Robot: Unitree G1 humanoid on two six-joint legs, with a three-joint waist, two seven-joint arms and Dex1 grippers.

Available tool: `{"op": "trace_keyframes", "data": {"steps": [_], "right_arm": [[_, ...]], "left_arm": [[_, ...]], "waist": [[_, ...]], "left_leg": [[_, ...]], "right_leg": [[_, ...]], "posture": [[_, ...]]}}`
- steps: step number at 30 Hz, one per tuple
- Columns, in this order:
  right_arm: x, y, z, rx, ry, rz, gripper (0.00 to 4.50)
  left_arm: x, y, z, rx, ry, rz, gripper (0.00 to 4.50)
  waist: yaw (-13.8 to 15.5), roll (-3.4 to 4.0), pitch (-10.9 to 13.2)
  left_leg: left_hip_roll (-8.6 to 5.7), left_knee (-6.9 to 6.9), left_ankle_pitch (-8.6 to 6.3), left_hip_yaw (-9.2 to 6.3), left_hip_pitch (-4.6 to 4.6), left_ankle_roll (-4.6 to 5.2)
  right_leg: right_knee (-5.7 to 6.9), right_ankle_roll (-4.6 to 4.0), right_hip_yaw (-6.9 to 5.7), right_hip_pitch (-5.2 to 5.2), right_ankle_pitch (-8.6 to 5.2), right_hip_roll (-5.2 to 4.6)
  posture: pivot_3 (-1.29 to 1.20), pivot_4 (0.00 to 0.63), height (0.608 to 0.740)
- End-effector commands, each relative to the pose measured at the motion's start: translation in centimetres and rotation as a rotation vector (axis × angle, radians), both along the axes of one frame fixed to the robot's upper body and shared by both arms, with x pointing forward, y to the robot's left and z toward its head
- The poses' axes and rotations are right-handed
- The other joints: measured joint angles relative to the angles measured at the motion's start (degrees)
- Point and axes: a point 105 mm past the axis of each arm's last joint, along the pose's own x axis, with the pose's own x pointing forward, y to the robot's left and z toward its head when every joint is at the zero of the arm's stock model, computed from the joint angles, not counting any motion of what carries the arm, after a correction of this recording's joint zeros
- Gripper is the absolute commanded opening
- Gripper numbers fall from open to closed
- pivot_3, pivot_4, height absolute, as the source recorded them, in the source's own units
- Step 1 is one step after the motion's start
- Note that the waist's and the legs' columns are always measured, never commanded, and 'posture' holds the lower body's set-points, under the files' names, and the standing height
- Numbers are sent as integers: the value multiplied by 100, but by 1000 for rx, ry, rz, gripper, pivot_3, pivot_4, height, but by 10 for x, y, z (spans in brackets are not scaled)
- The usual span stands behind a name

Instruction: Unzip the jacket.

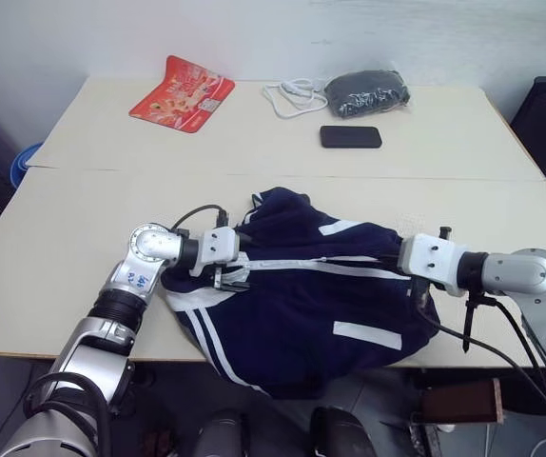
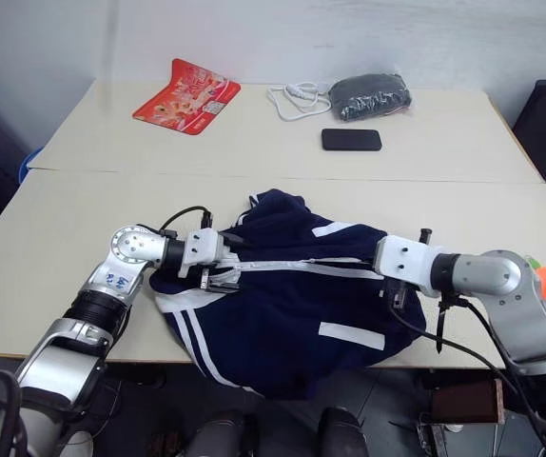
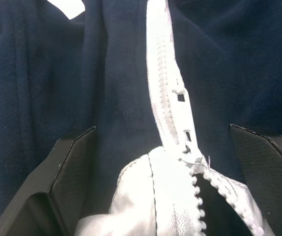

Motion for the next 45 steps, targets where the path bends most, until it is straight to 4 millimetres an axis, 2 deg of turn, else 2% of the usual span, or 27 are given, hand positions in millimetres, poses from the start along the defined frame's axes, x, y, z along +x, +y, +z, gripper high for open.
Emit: {"op": "trace_keyframes", "data": {"steps": [1, 7, 11, 18, 19, 21, 23, 24, 26, 32, 34, 39, 42, 45], "right_arm": [[-1, -6, 12, 14, -38, -3, 74], [-2, -20, 7, -6, -35, -25, 74], [-9, -22, 12, 63, 15, -47, 74], [-20, -32, 17, -68, 11, -22, 2293], [-22, -26, 21, -67, -2, 8, 2645], [-26, -7, 31, -6, -18, 54, 2645], [-32, 31, 36, 75, -25, 132, 2645], [-34, 42, 37, 91, -24, 152, 2645], [-36, 57, 31, 95, -14, 174, 2645], [-19, 105, 11, 211, -21, 81, 2645], [-17, 111, 5, 205, -34, 56, 2645], [-16, 112, -7, 255, 21, -69, 2645], [-13, 109, -14, 186, -10, -94, 2645], [-20, 113, -20, 200, 24, -114, 2645]], "left_arm": [[-1, 14, -18, 53, 49, 52, 4500], [-1, 14, -17, 51, 47, 52, 4500], [-3, 11, -17, 47, 45, 38, 4500], [-4, 7, -16, 39, 50, 23, 4500], [-4, 7, -15, 38, 50, 20, 4500], [-5, 5, -15, 37, 49, 13, 4500], [-5, 3, -14, 39, 48, 4, 4500], [-4, 2, -13, 39, 47, 1, 4500], [-4, 0, -12, 39, 47, -5, 4500], [-5, -5, -8, 41, 47, -28, 4500], [-6, -6, -8, 42, 49, -32, 4500], [-8, -3, -13, 50, 63, -38, 4500], [-9, -4, -14, 54, 68, -42, 4500], [-10, -5, -15, 57, 71, -51, 4500]], "waist": [[0, 0, 0], [0, 0, 0], [3, 0, 0], [-2, 0, 0], [-2, 0, 0], [-2, 1, -1], [-19, 1, -1], [-27, 3, -2], [-6, 3, -2], [-7, -10, -7], [2, -10, -7], [-2, -10, -7], [-11, -10, -7], [-8, -10, -7]], "left_leg": [[0, 0, 0, 0, 0, 0], [0, 0, 0, 1, 0, 0], [1, 0, 0, 0, 1, -1], [2, -3, 0, 1, 2, 0], [2, -3, 0, 1, 2, 0], [2, -3, 0, 0, 2, 0], [3, -3, 1, -1, 2, -1], [7, -2, 1, -1, 3, -2], [8, -3, 2, -9, 2, -4], [-1, -2, -1, -9, -9, 0], [-1, -4, 1, -10, -10, -2], [-3, -4, 0, -12, -15, -1], [-3, -8, 0, -11, -14, -1], [-2, -8, 0, -12, -14, -1]], "right_leg": [[0, 0, 0, 0, 0, 0], [0, 0, 0, 0, 0, 0], [0, 0, 0, 0, 0, 0], [-1, 0, 1, 0, 0, 1], [-1, 0, 1, 0, 0, 0], [-1, 0, 1, -1, 0, 0], [0, 0, 1, -2, 0, 1], [0, 0, 1, -2, 0, 2], [2, -1, 0, -4, 0, 2], [-2, -1, -9, -5, 0, -3], [0, -1, -11, -8, -1, -3], [-2, -1, -13, -8, -1, -3], [-2, -1, -13, -9, -1, -3], [-3, -1, -13, -10, -1, -3]], "posture": [[0, 150, 740], [0, 150, 740], [0, 150, 740], [0, 150, 740], [0, 150, 740], [0, 150, 740], [0, 150, 740], [0, 150, 740], [0, 150, 740], [0, 150, 740], [0, 150, 740], [0, 150, 740], [0, 150, 740], [0, 150, 740]]}}
